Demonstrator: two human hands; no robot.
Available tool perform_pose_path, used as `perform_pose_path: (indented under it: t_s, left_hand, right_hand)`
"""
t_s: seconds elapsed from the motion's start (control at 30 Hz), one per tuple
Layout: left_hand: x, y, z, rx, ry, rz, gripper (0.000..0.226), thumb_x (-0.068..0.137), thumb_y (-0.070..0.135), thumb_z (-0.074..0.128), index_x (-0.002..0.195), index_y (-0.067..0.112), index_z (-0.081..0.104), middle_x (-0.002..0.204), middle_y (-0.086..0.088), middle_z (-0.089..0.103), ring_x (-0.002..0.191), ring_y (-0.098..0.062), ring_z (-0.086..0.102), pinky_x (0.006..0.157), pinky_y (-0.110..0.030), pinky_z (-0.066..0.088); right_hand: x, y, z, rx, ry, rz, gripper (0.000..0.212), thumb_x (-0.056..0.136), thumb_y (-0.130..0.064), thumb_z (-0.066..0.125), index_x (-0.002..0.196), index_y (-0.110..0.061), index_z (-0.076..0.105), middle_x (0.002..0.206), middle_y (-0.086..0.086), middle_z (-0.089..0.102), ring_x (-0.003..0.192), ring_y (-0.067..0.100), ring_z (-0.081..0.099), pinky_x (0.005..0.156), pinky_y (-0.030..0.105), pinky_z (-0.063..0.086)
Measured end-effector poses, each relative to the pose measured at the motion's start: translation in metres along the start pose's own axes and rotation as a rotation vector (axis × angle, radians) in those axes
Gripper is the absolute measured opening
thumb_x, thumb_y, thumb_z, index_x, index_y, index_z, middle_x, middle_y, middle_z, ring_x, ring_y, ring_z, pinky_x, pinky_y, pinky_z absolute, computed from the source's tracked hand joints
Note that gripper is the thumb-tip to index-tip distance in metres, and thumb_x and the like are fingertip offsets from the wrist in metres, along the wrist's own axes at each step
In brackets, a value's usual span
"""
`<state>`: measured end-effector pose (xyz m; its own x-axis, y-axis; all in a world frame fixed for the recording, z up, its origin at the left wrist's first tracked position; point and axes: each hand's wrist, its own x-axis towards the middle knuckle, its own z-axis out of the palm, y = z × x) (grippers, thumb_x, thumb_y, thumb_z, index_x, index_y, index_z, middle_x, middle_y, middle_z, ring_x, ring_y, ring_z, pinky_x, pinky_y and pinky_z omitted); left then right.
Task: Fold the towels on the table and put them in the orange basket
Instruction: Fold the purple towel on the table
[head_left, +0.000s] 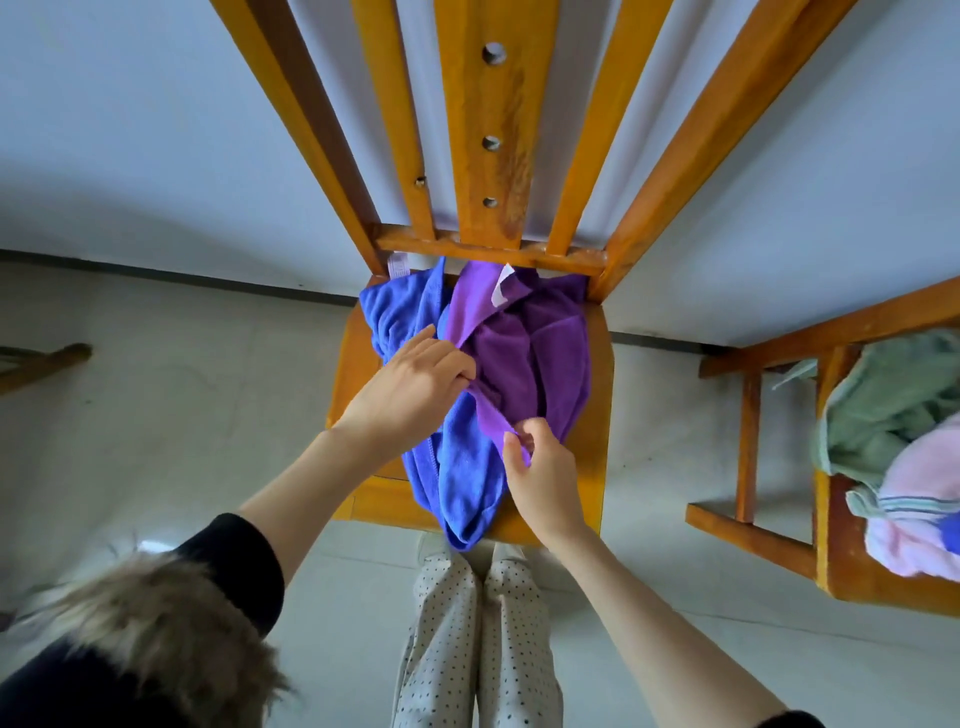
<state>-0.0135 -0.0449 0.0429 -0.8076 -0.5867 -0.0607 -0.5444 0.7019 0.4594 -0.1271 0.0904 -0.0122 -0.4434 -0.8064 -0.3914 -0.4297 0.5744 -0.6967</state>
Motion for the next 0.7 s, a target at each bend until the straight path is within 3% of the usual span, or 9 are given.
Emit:
perform_pose_path:
  t_s: [0.07,0.13,0.2,0.27,0.37,0.5,0.7]
  left_hand:
    - [0.002,0.015,-0.025,-0.079,0.047,-0.041,0.009,0.090,0.000,0.055,0.091,-0.002,0.063,0.086,-0.014,0.061,0.075,-0.028,0.057,0.085,-0.033,0.044]
    - [0.004,0.031,-0.051,-0.140,0.096,-0.101,0.010,0.092,0.007,0.055,0.097,0.003,0.063,0.094,-0.009,0.061,0.079,-0.023,0.057,0.072,-0.032,0.047]
    - [0.005,0.046,-0.078,-0.203,0.162,-0.134,0.009,0.091,0.009,0.056,0.097,0.005,0.062,0.094,-0.005,0.060,0.078,-0.019,0.057,0.071,-0.029,0.047]
    - [0.003,0.063,-0.105,-0.277,0.253,-0.168,0.005,0.089,0.007,0.057,0.093,0.008,0.061,0.090,-0.001,0.059,0.076,-0.014,0.055,0.070,-0.015,0.042]
    - [-0.009,0.086,-0.152,-0.342,0.374,-0.224,0.014,0.088,0.007,0.058,0.088,0.022,0.056,0.082,0.010,0.054,0.072,-0.007,0.053,0.070,-0.005,0.042]
    - [-0.035,0.102,-0.221,-0.307,0.476,-0.272,0.011,0.090,0.011,0.056,0.088,0.022,0.057,0.074,0.006,0.053,0.066,-0.009,0.050,0.060,-0.010,0.040]
    - [-0.108,0.105,-0.324,-0.247,0.671,-0.331,0.005,0.090,0.016,0.058,0.086,0.019,0.061,0.076,0.008,0.054,0.067,-0.006,0.049,0.064,-0.005,0.037]
  right_hand:
    - [-0.003,-0.017,-0.025,0.033,0.058,-0.039,0.017,0.095,-0.020,0.049,0.101,-0.007,0.058,0.080,-0.002,0.060,0.073,0.012,0.054,0.062,0.017,0.034]
    - [-0.005,-0.037,-0.056,0.031,0.096,-0.113,0.017,0.095,-0.019,0.051,0.102,-0.006,0.060,0.087,0.000,0.062,0.081,0.011,0.054,0.069,0.015,0.036]
    - [-0.006,-0.059,-0.089,0.018,0.126,-0.186,0.017,0.094,-0.019,0.052,0.102,-0.007,0.061,0.092,0.002,0.064,0.085,0.012,0.056,0.070,0.010,0.038]
    - [-0.007,-0.086,-0.123,0.006,0.150,-0.240,0.017,0.094,-0.020,0.053,0.102,-0.009,0.062,0.094,0.001,0.064,0.084,0.008,0.054,0.066,0.003,0.035]
    - [-0.016,-0.134,-0.165,-0.008,0.146,-0.335,0.015,0.093,-0.021,0.054,0.101,-0.011,0.062,0.096,0.000,0.064,0.084,0.007,0.054,0.067,0.008,0.038]
    - [-0.038,-0.209,-0.204,-0.029,0.157,-0.516,0.015,0.092,-0.019,0.057,0.100,-0.009,0.064,0.094,-0.002,0.060,0.085,0.008,0.054,0.068,0.005,0.038]
    - [-0.085,-0.328,-0.222,-0.049,0.195,-0.835,0.010,0.087,-0.015,0.064,0.090,-0.006,0.067,0.089,0.004,0.066,0.075,0.009,0.054,0.066,-0.003,0.036]
